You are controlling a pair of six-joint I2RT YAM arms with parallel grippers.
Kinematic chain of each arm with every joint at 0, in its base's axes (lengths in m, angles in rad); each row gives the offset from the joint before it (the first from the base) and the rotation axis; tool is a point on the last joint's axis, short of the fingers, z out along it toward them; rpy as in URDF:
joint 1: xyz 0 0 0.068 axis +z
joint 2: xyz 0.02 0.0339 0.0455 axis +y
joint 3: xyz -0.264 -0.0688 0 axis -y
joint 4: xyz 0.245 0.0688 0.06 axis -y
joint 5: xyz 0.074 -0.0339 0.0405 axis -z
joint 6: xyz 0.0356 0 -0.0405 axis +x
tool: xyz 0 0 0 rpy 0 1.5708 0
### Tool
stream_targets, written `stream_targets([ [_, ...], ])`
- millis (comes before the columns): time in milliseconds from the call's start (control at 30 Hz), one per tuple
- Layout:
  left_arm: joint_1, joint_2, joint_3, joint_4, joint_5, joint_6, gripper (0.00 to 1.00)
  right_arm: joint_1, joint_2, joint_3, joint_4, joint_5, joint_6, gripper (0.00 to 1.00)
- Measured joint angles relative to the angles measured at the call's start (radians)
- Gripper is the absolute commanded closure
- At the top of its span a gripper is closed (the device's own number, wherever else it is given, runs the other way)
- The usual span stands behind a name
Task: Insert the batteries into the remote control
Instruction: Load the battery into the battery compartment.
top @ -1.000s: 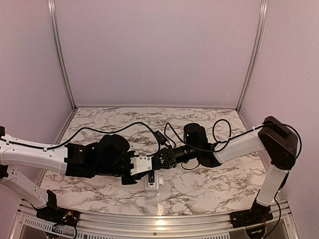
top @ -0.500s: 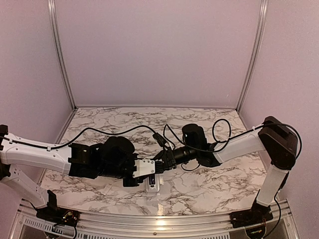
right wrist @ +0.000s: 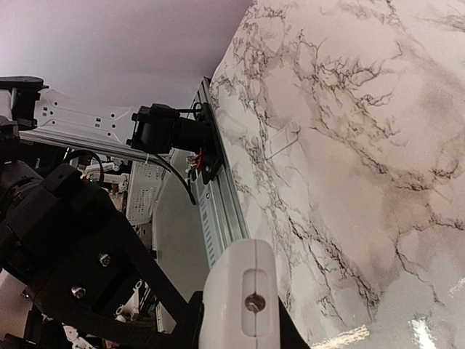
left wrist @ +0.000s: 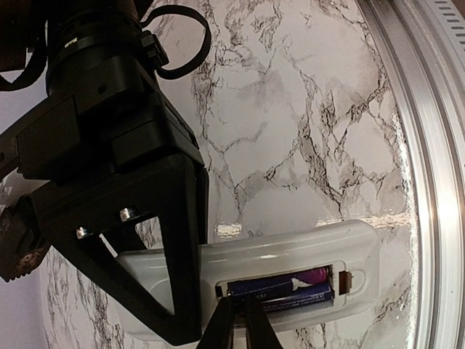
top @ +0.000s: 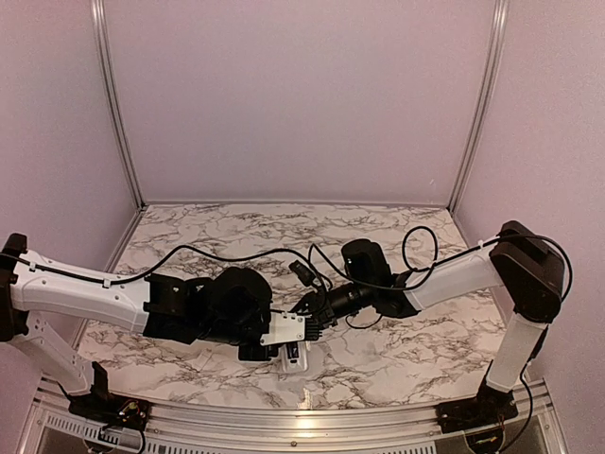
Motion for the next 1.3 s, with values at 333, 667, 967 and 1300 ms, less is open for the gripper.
stream_targets([
  [333, -0.018, 0.039, 0.032, -0.032, -0.032, 0.000, 0.94, 0.001, 0.000, 0.002, -0.041, 0.002, -0.013, 1.00],
  [667, -0.056, 0.093, 0.079, -0.053, -0.109, 0.000, 0.95, -0.005, 0.000, 0.002, -0.039, 0.020, 0.014, 1.00],
  [967, -0.064, 0.092, 0.077, -0.066, -0.137, -0.003, 0.95, -0.011, 0.000, -0.001, -0.005, 0.028, 0.037, 1.00],
  [1300, -0.043, -0.081, -0.037, 0.024, -0.149, -0.091, 0.47, -0.049, -0.032, -0.015, 0.113, 0.016, 0.041, 1.00],
])
